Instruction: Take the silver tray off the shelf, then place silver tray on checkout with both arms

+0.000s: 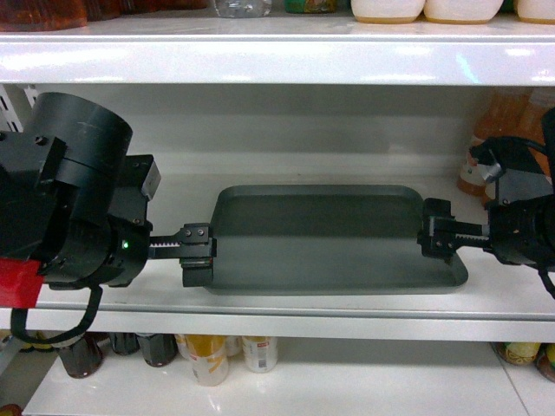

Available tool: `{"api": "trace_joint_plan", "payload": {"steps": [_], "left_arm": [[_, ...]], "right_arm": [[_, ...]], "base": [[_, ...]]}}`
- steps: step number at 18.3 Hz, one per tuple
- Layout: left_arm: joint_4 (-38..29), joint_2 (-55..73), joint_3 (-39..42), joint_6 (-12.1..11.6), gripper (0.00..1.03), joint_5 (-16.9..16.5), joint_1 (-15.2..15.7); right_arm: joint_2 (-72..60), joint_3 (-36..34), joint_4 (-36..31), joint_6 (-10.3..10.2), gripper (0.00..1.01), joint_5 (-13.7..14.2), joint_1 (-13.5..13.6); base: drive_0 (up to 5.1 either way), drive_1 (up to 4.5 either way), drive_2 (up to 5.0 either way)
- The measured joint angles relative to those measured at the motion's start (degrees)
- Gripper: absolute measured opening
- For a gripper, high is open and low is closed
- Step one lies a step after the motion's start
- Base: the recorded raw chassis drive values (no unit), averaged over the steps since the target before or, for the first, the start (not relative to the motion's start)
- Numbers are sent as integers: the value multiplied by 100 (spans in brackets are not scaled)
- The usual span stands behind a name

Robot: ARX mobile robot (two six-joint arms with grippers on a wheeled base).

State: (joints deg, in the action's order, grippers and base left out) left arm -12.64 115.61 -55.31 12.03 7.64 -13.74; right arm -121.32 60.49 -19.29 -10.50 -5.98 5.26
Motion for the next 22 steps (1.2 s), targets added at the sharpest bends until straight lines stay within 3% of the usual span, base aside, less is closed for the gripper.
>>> {"api": "trace_joint_plan", "payload": {"steps": [3,9,14,19,20,22], "left_arm": [[282,378,-557,131,98,24,50],[396,498,-726,146,98,17,48],[800,1027,-1172,175,98,-11,-7],[730,1368,-1432,225,98,-50,-15],[723,1375,-1432,203,98,-83,-28],[833,1384,-1445,184,93,-181,-31]], "right_arm": [[-643,874,422,-13,98,243,-9],[-844,1204,581,-17,98,304,-48],[-1449,2264,1239,57,98,492,-87],[-1939,2973,1888,162,98,640,-74],[-2000,3025,1906,192,95,656,-74],[-2009,3029,1971,273,77,645,-35]], "base": [[0,0,0],[0,0,0],[0,0,0],[0,0,0],[0,0,0],[0,0,0]]}}
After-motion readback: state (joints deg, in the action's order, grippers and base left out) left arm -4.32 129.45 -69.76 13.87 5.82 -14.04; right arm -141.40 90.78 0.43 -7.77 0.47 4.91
